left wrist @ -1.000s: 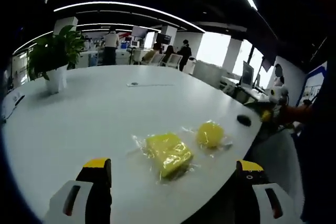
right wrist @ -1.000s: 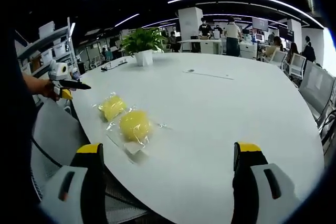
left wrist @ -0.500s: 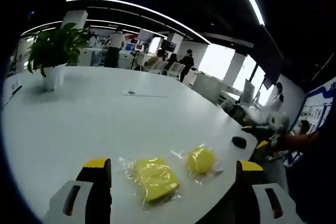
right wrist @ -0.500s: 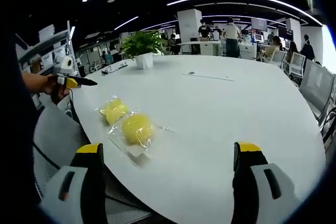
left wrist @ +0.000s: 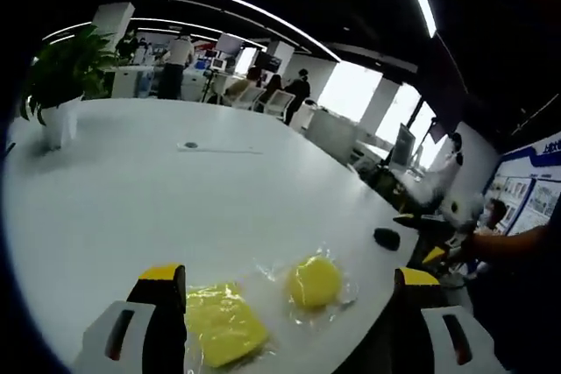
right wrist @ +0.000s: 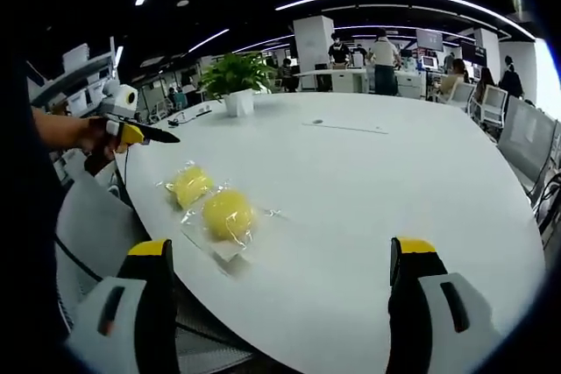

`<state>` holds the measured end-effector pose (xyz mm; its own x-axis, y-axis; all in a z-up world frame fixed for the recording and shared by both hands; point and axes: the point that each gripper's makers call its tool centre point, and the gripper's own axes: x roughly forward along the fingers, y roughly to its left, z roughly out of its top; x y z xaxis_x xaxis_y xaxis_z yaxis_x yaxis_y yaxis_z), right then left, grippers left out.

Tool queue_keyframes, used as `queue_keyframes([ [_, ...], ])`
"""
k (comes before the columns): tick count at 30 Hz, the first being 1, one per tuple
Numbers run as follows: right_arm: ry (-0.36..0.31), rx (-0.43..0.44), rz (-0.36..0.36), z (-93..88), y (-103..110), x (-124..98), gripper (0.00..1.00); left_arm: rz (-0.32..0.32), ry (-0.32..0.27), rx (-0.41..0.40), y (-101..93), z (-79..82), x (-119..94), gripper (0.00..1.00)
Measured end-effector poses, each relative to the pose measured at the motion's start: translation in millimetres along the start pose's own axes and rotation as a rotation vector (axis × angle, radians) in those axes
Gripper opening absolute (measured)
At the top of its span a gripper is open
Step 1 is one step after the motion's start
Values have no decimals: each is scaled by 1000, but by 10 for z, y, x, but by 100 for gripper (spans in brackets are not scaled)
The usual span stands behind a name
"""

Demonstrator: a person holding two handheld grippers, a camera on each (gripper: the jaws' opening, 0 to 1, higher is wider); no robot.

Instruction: Compare the silicone blocks by pressing each to a similar depth, holding the contact briefly, and releasing to observe deformation and rebound differences across the visible hardness samples.

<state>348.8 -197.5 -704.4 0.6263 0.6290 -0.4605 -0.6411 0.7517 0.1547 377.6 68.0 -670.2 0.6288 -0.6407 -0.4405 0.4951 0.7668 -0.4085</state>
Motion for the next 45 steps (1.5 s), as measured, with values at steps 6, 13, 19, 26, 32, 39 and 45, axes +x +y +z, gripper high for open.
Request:
queue_keyframes([
  [6, -9, 15, -9, -9, -21, -8, 96, -24, -18, -94, -46, 92, 202, 100],
  [13, -7, 10, -5, -12, -10, -28, 96, -40, 45, -160, -95, -36, 468, 100],
  [19, -8, 10, -4, -5, -29, -42, 96, -62, 81, -285, -96, -99, 683, 100],
  [26, -7, 21, -6, -27, -34, -52, 96, -53, 108, -436, -5, -157, 847, 97],
  [32, 3, 19, -7, -73, -41, -76, 96, -70, 141, -524, 13, -254, 983, 97],
  [39, 0, 31, -16, -77, -70, -91, 96, -43, 202, -577, -14, -354, 1157, 96],
  [45, 3, 40, -21, -104, -80, -90, 96, -4, 245, -619, 25, -478, 1256, 90],
])
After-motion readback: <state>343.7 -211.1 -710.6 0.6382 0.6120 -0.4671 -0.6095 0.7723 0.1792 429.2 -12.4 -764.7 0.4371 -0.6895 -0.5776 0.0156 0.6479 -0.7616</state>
